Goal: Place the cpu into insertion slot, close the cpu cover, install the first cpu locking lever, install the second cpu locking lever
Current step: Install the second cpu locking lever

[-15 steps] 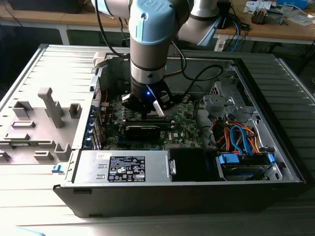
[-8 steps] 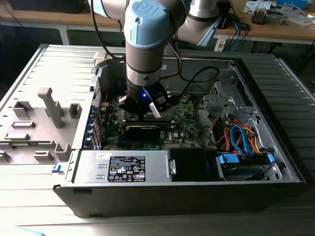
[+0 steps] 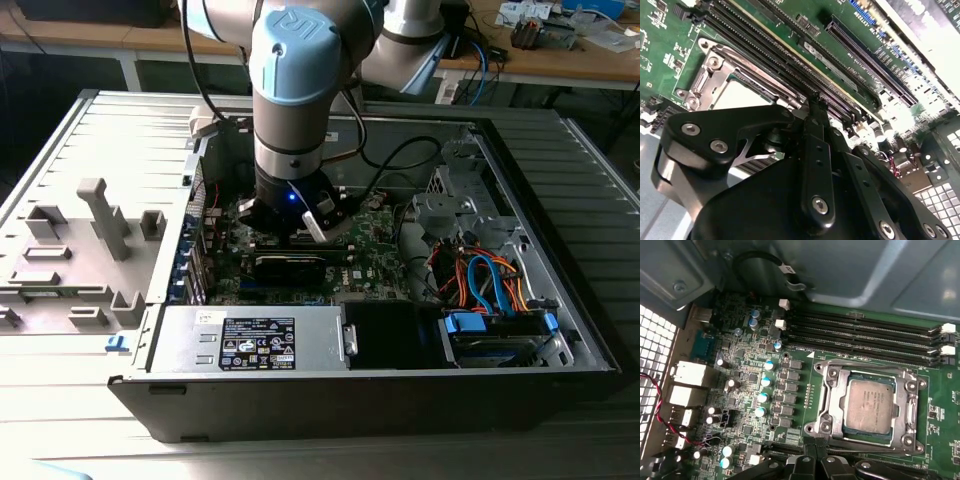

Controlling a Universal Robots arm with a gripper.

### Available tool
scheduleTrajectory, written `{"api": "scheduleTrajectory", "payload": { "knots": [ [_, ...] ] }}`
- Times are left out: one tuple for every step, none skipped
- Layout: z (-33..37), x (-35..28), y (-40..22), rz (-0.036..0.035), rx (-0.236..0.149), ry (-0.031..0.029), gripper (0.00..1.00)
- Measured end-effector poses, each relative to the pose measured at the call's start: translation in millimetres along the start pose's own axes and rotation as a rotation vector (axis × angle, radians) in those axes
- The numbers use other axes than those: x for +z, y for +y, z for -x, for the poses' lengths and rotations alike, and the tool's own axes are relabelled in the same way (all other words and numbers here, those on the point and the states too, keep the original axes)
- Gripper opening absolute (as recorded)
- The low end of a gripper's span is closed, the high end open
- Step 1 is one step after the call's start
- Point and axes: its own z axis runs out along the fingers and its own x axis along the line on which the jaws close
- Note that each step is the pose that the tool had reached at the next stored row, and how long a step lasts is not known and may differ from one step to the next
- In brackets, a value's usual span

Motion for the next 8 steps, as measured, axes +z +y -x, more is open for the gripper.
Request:
{"api": "scheduleTrajectory", "payload": {
  "knots": [
    [0.0,0.3,0.3,0.0014,-0.001,-0.0001,0.11],
    [0.0,0.8,0.9,0.0036,-0.001,-0.0003,0.11],
    [0.1,1.2,1.3,0.0049,-0.001,-0.0006,0.11],
    [0.3,1.5,1.7,0.0064,-0.001,-0.0008,0.11],
    [0.3,1.9,2.2,0.0082,-0.001,-0.0010,0.11],
    [0.4,2.3,2.6,0.0097,-0.002,-0.0013,0.11],
    [0.5,3.0,3.1,0.0115,-0.002,-0.0016,0.11],
    [0.7,3.9,3.8,0.0145,-0.002,-0.0021,0.11]
  ]
}}
